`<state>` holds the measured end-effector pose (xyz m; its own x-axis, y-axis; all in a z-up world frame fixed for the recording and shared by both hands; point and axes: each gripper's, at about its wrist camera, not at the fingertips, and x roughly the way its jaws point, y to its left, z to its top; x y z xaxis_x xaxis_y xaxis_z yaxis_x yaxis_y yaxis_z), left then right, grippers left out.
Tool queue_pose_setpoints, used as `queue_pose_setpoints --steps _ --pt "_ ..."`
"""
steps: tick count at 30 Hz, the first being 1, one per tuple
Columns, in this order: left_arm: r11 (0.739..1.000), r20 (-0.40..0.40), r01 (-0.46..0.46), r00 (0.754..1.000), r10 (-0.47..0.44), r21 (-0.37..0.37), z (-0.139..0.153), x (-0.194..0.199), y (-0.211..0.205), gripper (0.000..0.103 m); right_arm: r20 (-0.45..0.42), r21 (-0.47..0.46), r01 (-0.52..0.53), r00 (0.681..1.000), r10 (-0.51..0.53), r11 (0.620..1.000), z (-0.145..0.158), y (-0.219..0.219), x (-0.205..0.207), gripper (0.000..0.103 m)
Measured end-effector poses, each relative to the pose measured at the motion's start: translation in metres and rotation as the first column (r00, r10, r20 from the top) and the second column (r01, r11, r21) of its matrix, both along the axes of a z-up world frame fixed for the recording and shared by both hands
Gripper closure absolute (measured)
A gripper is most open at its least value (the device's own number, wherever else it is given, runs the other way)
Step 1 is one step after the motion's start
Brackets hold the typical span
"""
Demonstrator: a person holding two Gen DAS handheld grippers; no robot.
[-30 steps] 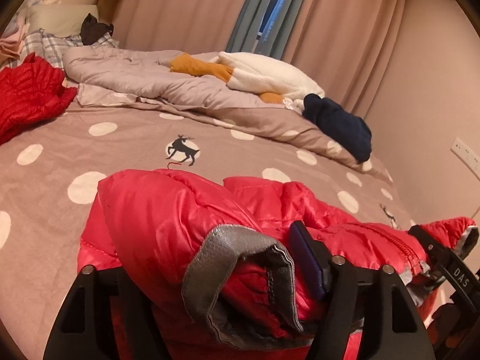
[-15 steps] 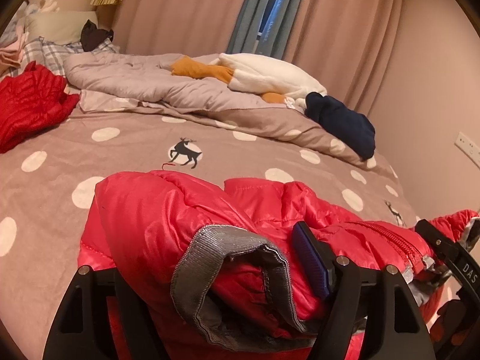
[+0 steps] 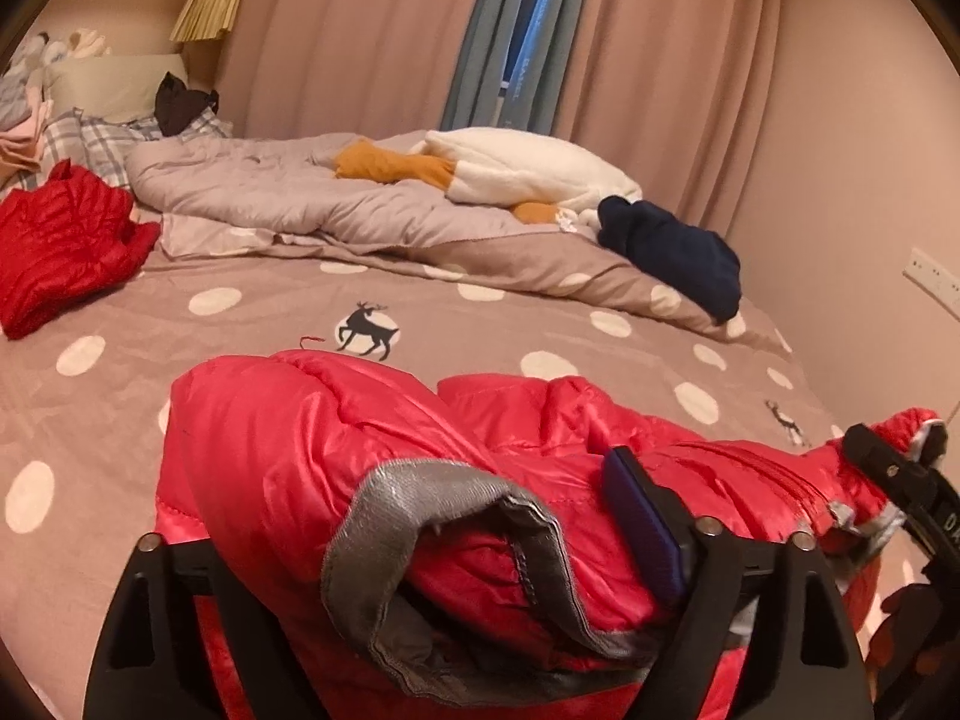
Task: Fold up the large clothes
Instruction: 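Open both tools and release the grey-cuffed jacket end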
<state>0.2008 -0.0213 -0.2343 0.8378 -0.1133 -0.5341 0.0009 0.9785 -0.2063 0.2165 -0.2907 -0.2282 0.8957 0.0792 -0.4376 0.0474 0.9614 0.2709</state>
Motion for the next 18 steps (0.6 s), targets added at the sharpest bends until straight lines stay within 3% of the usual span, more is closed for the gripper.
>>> queue_pose_setpoints --steps 5,12,18 --pt "1.000 0.020 0.014 1.000 -0.014 0.012 0.008 -0.011 -0.005 0.001 0.023 -0.001 0.007 1.000 -0.007 1.000 0.005 -0.003 -0.006 0.001" --pt "0.991 0.120 -0.111 0.987 0.102 0.069 0.024 -0.025 0.001 0.001 0.044 0.022 0.007 0.999 -0.008 1.000 0.011 -0.011 -0.015 0.001" --pt "0.986 0.079 -0.158 0.985 0.154 0.053 0.021 -0.014 0.017 0.001 0.068 0.016 0.004 0.998 -0.005 1.000 0.019 -0.013 -0.021 0.001"
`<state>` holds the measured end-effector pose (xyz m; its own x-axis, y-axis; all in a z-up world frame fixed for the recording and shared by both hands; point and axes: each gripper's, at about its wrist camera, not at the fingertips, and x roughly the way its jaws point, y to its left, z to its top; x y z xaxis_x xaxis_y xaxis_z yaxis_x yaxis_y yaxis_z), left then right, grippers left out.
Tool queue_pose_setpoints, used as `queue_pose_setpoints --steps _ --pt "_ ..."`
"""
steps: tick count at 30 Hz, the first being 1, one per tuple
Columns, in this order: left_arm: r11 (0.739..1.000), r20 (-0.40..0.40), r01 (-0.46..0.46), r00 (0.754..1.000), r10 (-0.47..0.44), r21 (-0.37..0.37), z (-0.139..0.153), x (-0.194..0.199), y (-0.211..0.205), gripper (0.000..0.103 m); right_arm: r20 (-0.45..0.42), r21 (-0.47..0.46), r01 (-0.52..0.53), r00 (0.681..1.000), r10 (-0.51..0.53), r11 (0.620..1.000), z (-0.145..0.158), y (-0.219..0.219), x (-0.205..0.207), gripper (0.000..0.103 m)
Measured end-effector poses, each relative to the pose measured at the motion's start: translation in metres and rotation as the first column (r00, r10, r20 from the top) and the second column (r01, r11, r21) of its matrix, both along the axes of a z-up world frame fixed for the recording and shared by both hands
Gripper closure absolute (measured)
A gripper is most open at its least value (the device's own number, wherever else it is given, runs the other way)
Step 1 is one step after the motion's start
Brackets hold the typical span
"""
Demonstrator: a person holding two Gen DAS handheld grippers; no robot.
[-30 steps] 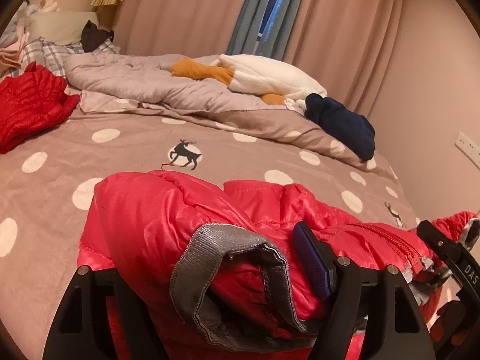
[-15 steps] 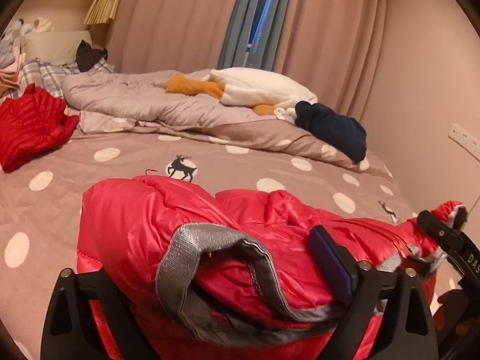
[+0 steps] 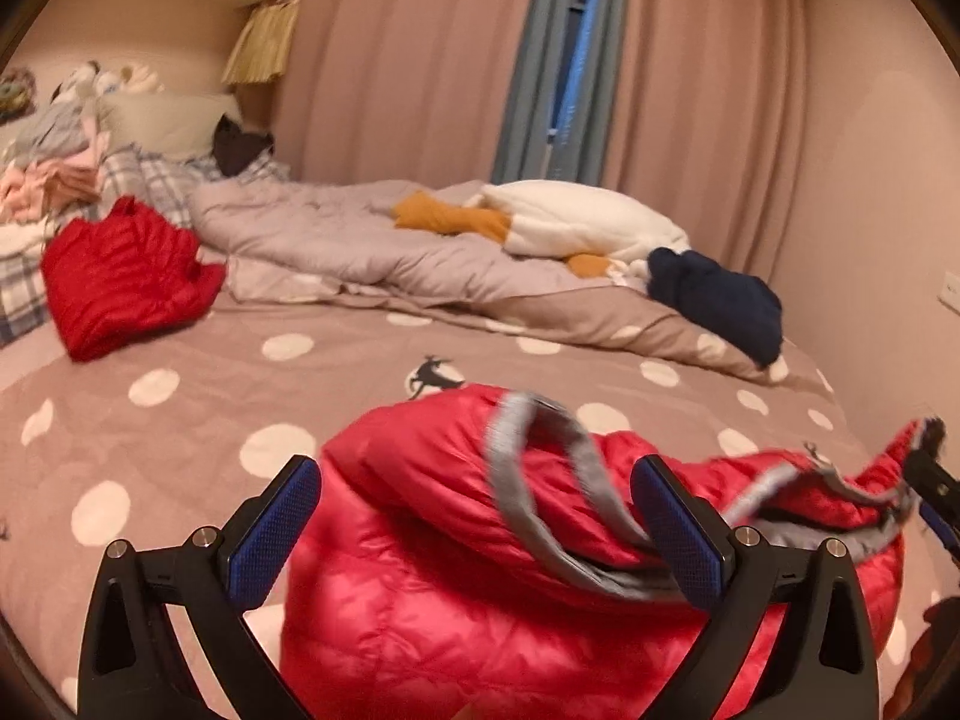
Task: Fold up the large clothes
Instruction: 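Open both tools and release the grey-cuffed jacket end, then grasp the folded jacket bundle with both tools from its sides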
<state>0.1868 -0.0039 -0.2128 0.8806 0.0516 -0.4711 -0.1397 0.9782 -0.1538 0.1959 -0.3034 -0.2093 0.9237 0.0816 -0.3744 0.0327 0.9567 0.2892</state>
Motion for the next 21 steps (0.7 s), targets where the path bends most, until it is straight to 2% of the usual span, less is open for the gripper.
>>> queue_pose_setpoints --steps 4,7,10,13,15,18,19,21 --pt "0.999 -0.006 -0.024 1.000 0.024 -0.045 0.002 0.000 0.012 0.001 0.000 0.002 0.003 1.000 -0.003 1.000 -0.002 -0.001 -0.001 0.001" --pt "0.998 0.006 -0.036 0.999 0.037 -0.058 0.002 0.004 0.015 0.001 0.005 0.054 -0.023 1.000 0.023 0.998 -0.013 -0.001 -0.001 0.000" --pt "0.998 0.006 -0.053 0.999 0.053 -0.027 -0.003 0.021 0.006 0.001 -0.018 0.093 -0.064 0.998 0.066 0.994 -0.023 0.002 0.026 0.000" --pt "0.999 -0.029 -0.045 0.999 0.046 0.029 -0.012 0.061 -0.007 0.001 -0.050 0.120 -0.036 0.998 0.042 0.992 -0.032 -0.002 0.071 0.000" --pt "0.996 -0.045 -0.071 0.996 0.073 0.050 -0.008 0.080 -0.008 0.001 -0.071 0.150 -0.026 0.997 0.037 0.988 -0.035 -0.008 0.100 0.000" --pt "0.995 -0.035 -0.103 0.994 0.103 0.005 0.011 0.084 0.005 0.001 -0.139 0.168 -0.020 0.989 0.044 0.986 -0.029 -0.012 0.121 0.000" --pt "0.992 -0.016 -0.126 0.992 0.126 -0.016 0.019 0.075 0.013 0.001 -0.114 0.168 -0.042 0.992 0.062 0.985 -0.021 -0.013 0.116 0.000" --pt "0.986 -0.015 -0.166 0.986 0.166 0.001 0.027 0.060 0.019 0.001 -0.062 0.118 -0.071 0.995 0.079 0.990 -0.001 -0.014 0.097 0.000"
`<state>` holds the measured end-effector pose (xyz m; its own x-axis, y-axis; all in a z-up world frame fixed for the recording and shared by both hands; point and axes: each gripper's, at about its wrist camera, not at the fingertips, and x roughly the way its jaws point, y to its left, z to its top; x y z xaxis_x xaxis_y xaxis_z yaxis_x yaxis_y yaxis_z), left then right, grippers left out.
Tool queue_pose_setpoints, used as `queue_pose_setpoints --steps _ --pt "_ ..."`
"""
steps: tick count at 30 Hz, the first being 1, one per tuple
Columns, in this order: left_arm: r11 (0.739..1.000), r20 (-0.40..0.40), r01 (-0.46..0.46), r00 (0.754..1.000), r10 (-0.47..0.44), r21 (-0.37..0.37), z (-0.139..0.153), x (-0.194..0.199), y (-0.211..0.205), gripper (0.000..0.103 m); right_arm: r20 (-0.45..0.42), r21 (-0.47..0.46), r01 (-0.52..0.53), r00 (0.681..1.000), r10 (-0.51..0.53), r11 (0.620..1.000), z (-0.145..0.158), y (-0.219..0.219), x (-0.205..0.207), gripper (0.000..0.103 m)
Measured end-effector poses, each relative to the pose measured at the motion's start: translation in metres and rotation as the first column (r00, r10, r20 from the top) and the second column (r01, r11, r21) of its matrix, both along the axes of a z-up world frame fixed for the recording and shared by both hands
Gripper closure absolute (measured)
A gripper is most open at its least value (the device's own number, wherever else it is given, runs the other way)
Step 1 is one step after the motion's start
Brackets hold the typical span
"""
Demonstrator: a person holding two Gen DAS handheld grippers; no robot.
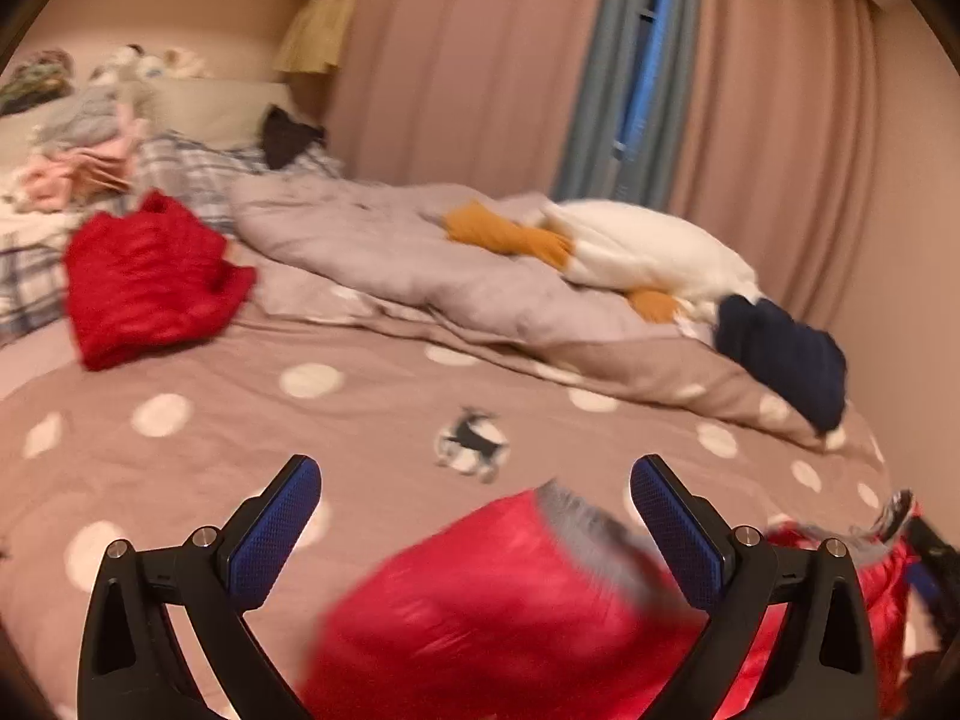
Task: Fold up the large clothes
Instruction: 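Grasp the folded jacket bundle with both tools from its sides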
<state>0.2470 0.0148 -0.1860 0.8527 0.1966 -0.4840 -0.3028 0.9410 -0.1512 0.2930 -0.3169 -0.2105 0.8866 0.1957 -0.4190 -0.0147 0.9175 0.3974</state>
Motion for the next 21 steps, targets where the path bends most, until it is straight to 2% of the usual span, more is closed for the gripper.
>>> queue_pose_setpoints --steps 1,3,6,8,9,11,12,14,15,17,19,21 --pt "0.999 -0.027 -0.020 0.999 0.021 0.029 0.002 -0.009 0.001 0.001 0.035 -0.032 0.004 0.999 -0.003 0.999 0.011 0.000 -0.013 0.000" --pt "0.999 -0.024 0.010 1.000 -0.009 0.054 -0.001 -0.030 -0.002 0.001 0.111 -0.089 0.009 0.994 0.001 0.996 0.029 -0.004 -0.038 0.000" --pt "0.997 -0.016 0.030 0.999 -0.029 0.076 -0.019 -0.044 -0.018 0.001 0.124 -0.141 0.001 0.992 0.017 0.990 0.031 -0.008 -0.055 0.000" --pt "0.993 -0.070 0.044 0.997 -0.036 0.114 -0.043 -0.025 -0.034 0.001 0.080 -0.137 -0.055 0.995 0.067 0.989 0.017 -0.005 -0.043 0.000" --pt "0.990 -0.127 0.065 0.991 -0.050 0.121 -0.060 -0.008 -0.041 0.001 0.032 -0.128 -0.097 0.994 0.102 0.987 0.002 0.001 -0.027 0.000" --pt "0.981 -0.215 0.062 0.976 -0.021 0.182 -0.092 0.022 -0.050 0.001 -0.064 -0.150 -0.146 0.988 0.137 0.978 -0.033 0.014 0.006 0.000" --pt "0.978 -0.220 0.067 0.975 -0.023 0.198 -0.103 0.029 -0.052 0.001 -0.124 -0.171 -0.154 0.983 0.134 0.973 -0.053 0.020 0.021 0.001" --pt "0.981 -0.108 0.042 0.994 -0.021 0.190 -0.108 0.025 -0.053 0.001 -0.201 -0.175 -0.159 0.972 0.122 0.972 -0.085 0.026 0.043 0.001" --pt "0.980 -0.079 0.021 0.997 -0.006 0.196 -0.110 0.024 -0.054 0.001 -0.173 -0.174 -0.134 0.980 0.103 0.976 -0.092 0.025 0.048 0.001" --pt "0.979 -0.105 0.024 0.994 -0.002 0.205 -0.118 0.031 -0.055 0.000 -0.146 -0.192 -0.110 0.986 0.083 0.975 -0.097 0.027 0.050 0.001" --pt "0.987 -0.120 0.031 0.993 -0.012 0.159 -0.122 0.037 -0.048 0.000 -0.146 -0.210 -0.104 0.987 0.074 0.972 -0.105 0.028 0.053 0.000" --pt "0.990 -0.141 0.037 0.990 -0.017 0.137 -0.124 0.042 -0.044 0.000 -0.154 -0.186 -0.115 0.984 0.087 0.976 -0.111 0.027 0.058 0.000"
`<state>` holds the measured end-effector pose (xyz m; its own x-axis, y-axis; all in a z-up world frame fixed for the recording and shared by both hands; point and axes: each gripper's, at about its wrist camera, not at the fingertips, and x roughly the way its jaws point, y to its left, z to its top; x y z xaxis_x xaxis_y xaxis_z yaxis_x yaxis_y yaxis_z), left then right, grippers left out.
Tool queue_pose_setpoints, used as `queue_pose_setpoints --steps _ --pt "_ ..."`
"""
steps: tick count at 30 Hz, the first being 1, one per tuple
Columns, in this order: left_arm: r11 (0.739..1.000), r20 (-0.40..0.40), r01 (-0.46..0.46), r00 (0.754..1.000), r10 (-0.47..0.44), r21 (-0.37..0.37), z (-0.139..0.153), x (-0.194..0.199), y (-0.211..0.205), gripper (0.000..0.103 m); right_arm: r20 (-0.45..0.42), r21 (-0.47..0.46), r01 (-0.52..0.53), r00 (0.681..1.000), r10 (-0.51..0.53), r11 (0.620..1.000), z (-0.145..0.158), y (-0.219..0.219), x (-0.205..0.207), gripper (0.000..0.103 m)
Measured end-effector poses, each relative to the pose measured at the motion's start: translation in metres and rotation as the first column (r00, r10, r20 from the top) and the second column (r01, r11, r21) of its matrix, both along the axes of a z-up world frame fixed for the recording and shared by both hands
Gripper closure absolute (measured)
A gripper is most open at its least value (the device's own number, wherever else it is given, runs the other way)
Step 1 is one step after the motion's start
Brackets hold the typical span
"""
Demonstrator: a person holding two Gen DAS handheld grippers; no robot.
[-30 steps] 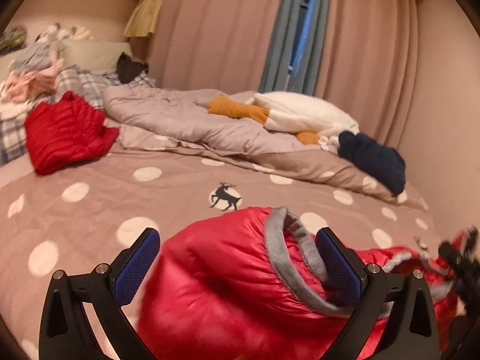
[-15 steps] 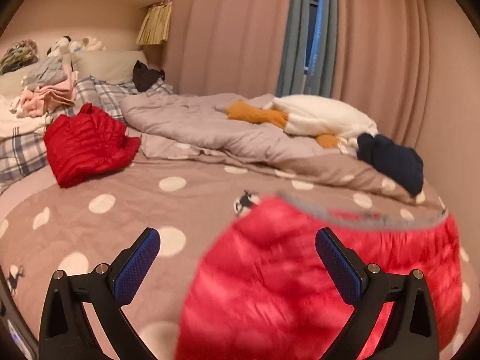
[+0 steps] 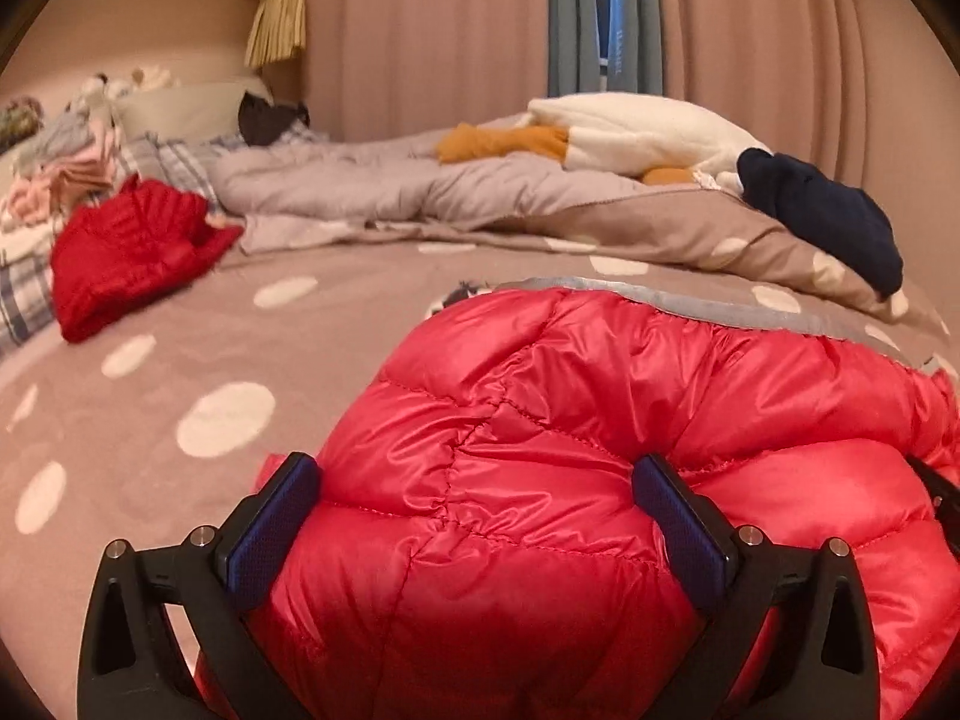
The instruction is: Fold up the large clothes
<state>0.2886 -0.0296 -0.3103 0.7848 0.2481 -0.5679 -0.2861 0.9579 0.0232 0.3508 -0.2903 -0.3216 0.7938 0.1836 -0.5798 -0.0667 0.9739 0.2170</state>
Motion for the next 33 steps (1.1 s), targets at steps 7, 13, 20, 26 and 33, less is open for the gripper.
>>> queue_pose_setpoints --steps 7,13,20,26,33 --pt "1.000 -0.067 0.000 0.998 0.001 0.021 0.013 -0.014 0.001 0.000 -0.044 -0.042 0.010 0.999 -0.012 0.999 0.013 0.006 -0.007 0.001" --pt "0.991 0.081 -0.078 0.993 0.087 -0.105 0.056 -0.108 0.044 0.000 0.073 0.068 -0.063 0.996 0.058 0.996 0.050 0.008 -0.070 0.000" --pt "0.898 -0.133 -0.093 0.990 0.039 -0.430 -0.001 -0.126 0.077 0.000 -0.019 -0.225 -0.086 0.996 0.084 0.971 0.013 0.066 -0.077 0.000" --pt "0.865 -0.085 0.034 0.992 -0.088 -0.500 -0.018 -0.112 0.056 0.000 -0.092 -0.324 -0.115 0.992 0.090 0.939 -0.008 0.079 -0.058 0.000" --pt "0.772 -0.022 0.088 0.991 -0.132 -0.630 -0.030 -0.081 0.047 0.000 -0.081 -0.361 -0.103 0.994 0.079 0.927 -0.011 0.083 -0.054 0.000"
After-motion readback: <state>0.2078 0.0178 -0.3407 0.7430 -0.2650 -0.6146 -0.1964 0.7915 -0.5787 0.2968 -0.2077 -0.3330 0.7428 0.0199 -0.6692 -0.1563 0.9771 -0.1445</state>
